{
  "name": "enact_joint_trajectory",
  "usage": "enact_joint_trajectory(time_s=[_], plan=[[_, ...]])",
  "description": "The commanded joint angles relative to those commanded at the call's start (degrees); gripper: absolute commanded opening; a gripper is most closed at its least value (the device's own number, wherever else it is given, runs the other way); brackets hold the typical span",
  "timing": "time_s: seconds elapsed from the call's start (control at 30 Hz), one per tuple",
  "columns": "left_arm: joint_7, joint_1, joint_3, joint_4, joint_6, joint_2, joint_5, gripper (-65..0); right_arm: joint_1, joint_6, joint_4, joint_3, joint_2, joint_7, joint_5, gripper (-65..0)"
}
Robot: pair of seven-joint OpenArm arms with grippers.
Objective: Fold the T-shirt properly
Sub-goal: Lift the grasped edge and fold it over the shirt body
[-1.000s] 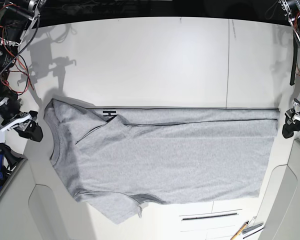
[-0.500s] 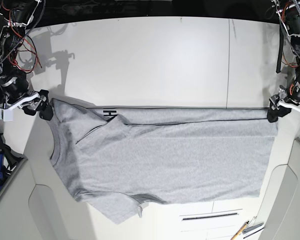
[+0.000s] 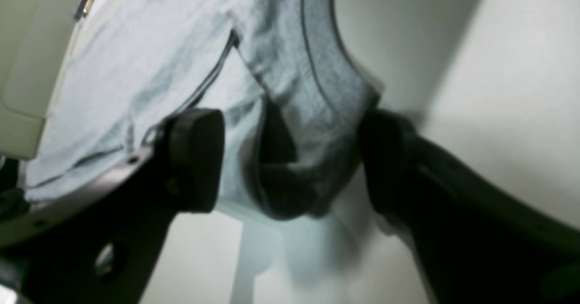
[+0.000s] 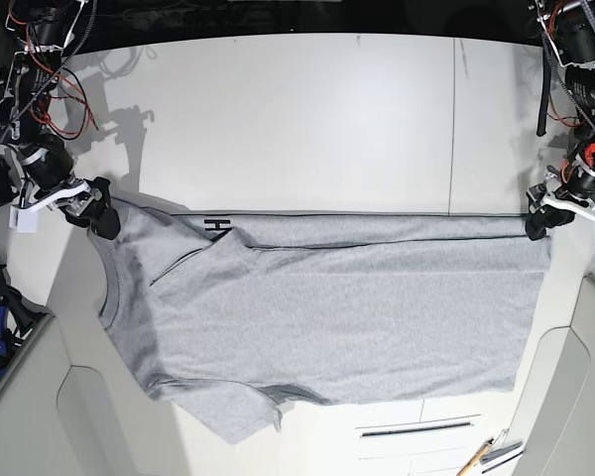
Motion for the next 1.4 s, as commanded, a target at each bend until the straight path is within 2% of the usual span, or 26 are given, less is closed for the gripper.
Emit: enact_joint_trajectory(time_s=[0.1,0.2,0.4,0.5,0.57,0.6,0.63,0.67,0.73,0.77,0.8,0.87,0.9,0.97,1.03,1.17,1.3,1.4], plan=[[-0.2,0.0,0.0,0.0,0.0,1.3,0.2,-17.1,0.2,0.02,0.0,0.0,-2.3,0.1,0.0,-19.3],[-1.6,-0.1,0.0,0.0,1.3,1.4,0.9,-17.1,1.2,0.0,0.0,0.0,-3.9,0.6,-0.5,-19.4],[-3.0,-0.4,0.0,0.0,1.9,1.4,1.4,-17.2,4.1,-0.02,0.0,-0.1,-4.4,0.5,-2.6,-19.5],[-3.0,-0.7,0.7,0.0,5.6,1.4,1.4,-17.3,4.7,-0.02,0.0,-1.3,-4.3,0.6,-3.3,-24.9],[-3.0,-1.0,1.9,0.0,6.0,1.4,1.4,-17.4,4.7,-0.15,0.0,-2.6,-4.3,0.7,-4.6,-32.8],[-3.0,-1.2,2.8,0.0,6.0,1.4,1.4,-18.1,4.7,-0.24,0.0,-3.2,-4.3,0.9,-5.1,-38.8],[-3.0,-1.3,3.6,0.0,6.0,1.4,1.6,-22.5,4.7,-0.22,0.0,-3.7,-4.3,0.9,-5.4,-45.5],[-3.5,-1.4,4.5,0.0,6.0,1.4,2.1,-29.9,4.7,-0.22,0.0,-3.9,-4.4,1.0,-5.4,-52.1],[-5.7,-1.5,5.6,0.0,6.0,1.4,4.6,-50.3,4.7,-0.22,0.0,-4.1,-4.4,2.0,-5.4,-63.5],[-6.7,-1.5,5.7,0.0,6.0,1.4,5.5,-59.1,4.8,-0.22,0.0,-4.1,-4.3,2.2,-5.4,-65.0],[-6.9,-1.5,5.7,0.0,6.0,1.4,6.1,-65.0,4.9,-0.2,0.0,-4.1,-4.3,2.1,-5.4,-65.0],[-6.5,-2.0,5.4,0.0,5.9,1.2,7.0,-65.0,4.9,0.09,0.0,-4.1,-4.3,2.1,-5.2,-65.0],[-5.3,-2.4,5.0,0.1,5.2,1.1,7.0,-65.0,4.9,0.11,0.2,-4.1,-4.3,2.1,-5.2,-65.0],[-0.2,-3.8,3.8,0.7,-0.8,0.9,6.2,-65.0,4.8,0.11,1.1,-4.1,-4.2,1.0,-5.2,-65.0],[3.6,-4.0,2.7,3.3,-0.8,0.9,5.6,-65.0,4.4,0.28,3.3,-4.1,-4.0,-1.5,-5.2,-65.0],[7.5,-1.9,2.4,10.8,-0.8,0.6,4.4,-65.0,3.6,0.28,8.4,-4.1,-2.4,-5.9,-3.1,-65.0],[8.1,2.4,2.4,15.1,-0.8,0.1,4.3,-65.0,3.5,0.26,11.4,-4.1,0.0,-11.8,-1.0,-65.0],[8.5,6.7,2.4,18.8,-0.8,0.2,3.8,-65.0,1.3,0.26,12.5,-4.1,2.4,-13.2,1.6,-65.0]])
